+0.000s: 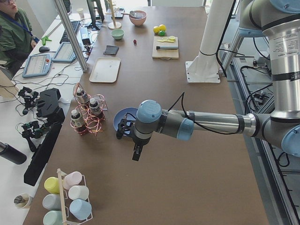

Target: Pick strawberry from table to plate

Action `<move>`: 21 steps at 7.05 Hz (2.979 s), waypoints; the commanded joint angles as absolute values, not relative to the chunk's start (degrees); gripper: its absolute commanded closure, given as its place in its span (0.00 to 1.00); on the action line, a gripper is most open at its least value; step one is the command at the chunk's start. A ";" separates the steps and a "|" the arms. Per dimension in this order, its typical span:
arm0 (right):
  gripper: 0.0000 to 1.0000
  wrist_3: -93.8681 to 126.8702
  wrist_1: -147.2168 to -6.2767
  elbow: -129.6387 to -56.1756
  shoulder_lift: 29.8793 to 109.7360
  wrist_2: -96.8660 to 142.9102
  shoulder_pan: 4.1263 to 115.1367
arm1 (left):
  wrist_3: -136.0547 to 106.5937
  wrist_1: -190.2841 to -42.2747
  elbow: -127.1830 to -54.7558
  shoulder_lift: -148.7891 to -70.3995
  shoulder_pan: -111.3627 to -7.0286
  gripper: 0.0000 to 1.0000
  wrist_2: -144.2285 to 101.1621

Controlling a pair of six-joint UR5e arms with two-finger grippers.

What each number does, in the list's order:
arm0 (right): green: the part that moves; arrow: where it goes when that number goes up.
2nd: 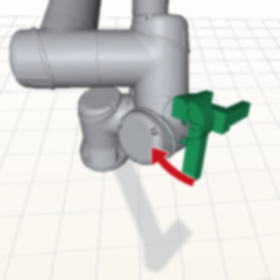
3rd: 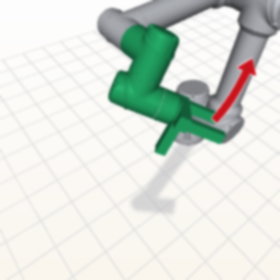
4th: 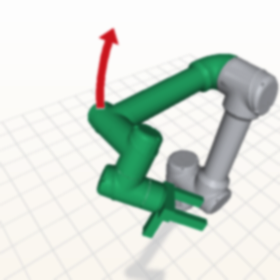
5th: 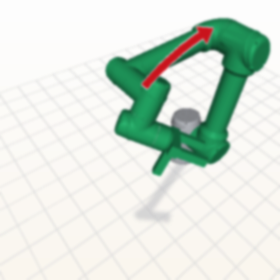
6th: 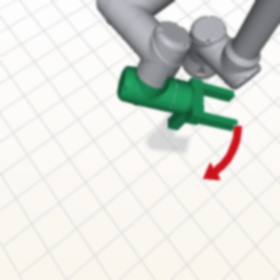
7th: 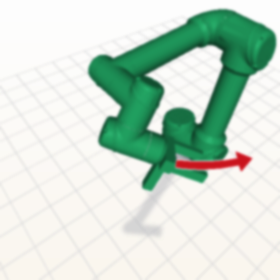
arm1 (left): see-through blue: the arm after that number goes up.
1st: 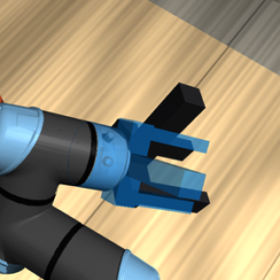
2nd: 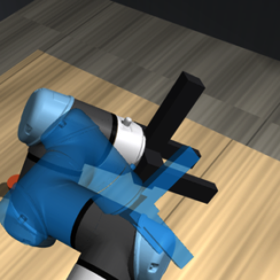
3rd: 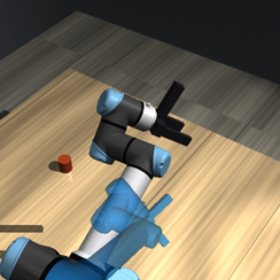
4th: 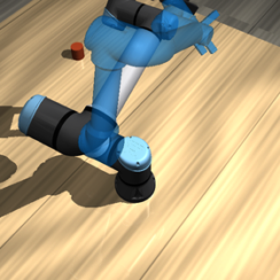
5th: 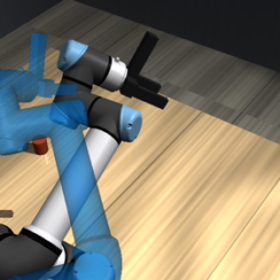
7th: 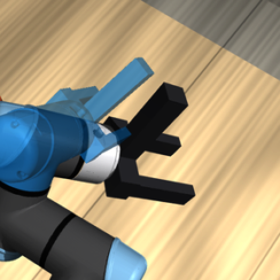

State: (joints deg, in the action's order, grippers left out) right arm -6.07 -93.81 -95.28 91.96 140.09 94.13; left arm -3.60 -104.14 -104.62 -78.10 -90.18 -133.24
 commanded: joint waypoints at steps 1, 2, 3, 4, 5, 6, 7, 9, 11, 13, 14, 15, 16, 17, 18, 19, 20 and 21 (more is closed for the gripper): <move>0.00 -6.06 -93.78 -95.27 91.58 140.10 94.13 | -3.60 -104.15 -104.41 -78.22 -90.18 0.02 -133.24; 0.00 -6.06 -93.78 -95.36 91.58 140.10 94.13 | -3.60 -104.15 -104.50 -78.22 -90.18 0.02 -133.24; 0.00 -6.06 -93.78 -95.36 91.50 140.10 94.13 | -3.60 -104.15 -104.41 -78.22 -90.18 0.02 -133.24; 0.00 -5.98 -93.87 -95.36 91.49 140.27 94.13 | -3.60 -104.15 -104.41 -78.22 -90.18 0.02 -133.24; 0.00 -5.98 -93.78 -95.36 91.49 140.27 94.13 | -3.60 -104.15 -104.41 -78.22 -90.18 0.02 -133.24; 0.00 -5.98 -93.78 -95.36 91.49 140.27 94.13 | -3.60 -104.15 -104.41 -78.22 -90.18 0.02 -133.24; 0.00 -5.98 -93.78 -95.36 91.49 140.27 94.13 | -3.52 -104.15 -104.41 -78.22 -90.18 0.02 -133.24; 0.00 -5.98 -93.78 -95.36 91.49 140.27 94.13 | -3.34 -104.33 -103.89 -78.22 -90.18 0.02 -133.24; 0.00 -5.98 -93.78 -95.97 91.49 140.19 94.13 | -3.16 -104.41 -103.54 -78.22 -90.18 0.02 -133.33; 0.00 -5.45 -93.78 -97.29 91.41 140.27 94.04 | -3.16 -104.33 -103.36 -79.18 -90.09 0.02 -134.46; 0.00 -5.36 -93.78 -97.82 90.71 140.36 93.61 | -3.51 -104.41 -102.14 -81.10 -89.83 0.02 -134.47; 0.00 -5.19 -93.87 -97.91 89.31 140.54 92.21 | -3.43 -104.59 -100.39 -82.34 -88.43 0.02 -134.56; 0.00 -3.79 -93.78 -98.00 87.56 140.54 90.63 | -3.51 -105.55 -97.24 -84.44 -88.42 0.02 -135.95; 0.00 -1.69 -93.78 -98.96 85.71 140.54 88.96 | -3.34 -107.04 -95.55 -84.81 -87.72 0.02 -137.18; 0.00 2.85 -93.78 -100.70 84.21 140.45 86.60 | -3.60 -109.75 -94.15 -84.90 -87.37 0.02 -137.20; 0.00 7.08 -93.78 -102.46 83.07 140.28 83.61 | -3.78 -109.86 -92.13 -87.34 -87.36 0.02 -137.28; 0.00 11.38 -93.78 -103.44 80.97 140.10 80.80 | -4.91 -110.56 -91.24 -88.67 -87.19 0.02 -137.29; 0.00 14.38 -93.78 -103.45 78.77 140.01 78.60 | -5.01 -113.26 -89.93 -89.03 -87.10 0.02 -139.72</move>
State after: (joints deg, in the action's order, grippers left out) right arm 10.12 -93.78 -102.88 81.30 140.16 81.57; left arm -4.55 -110.91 -91.47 -88.07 -87.24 -137.88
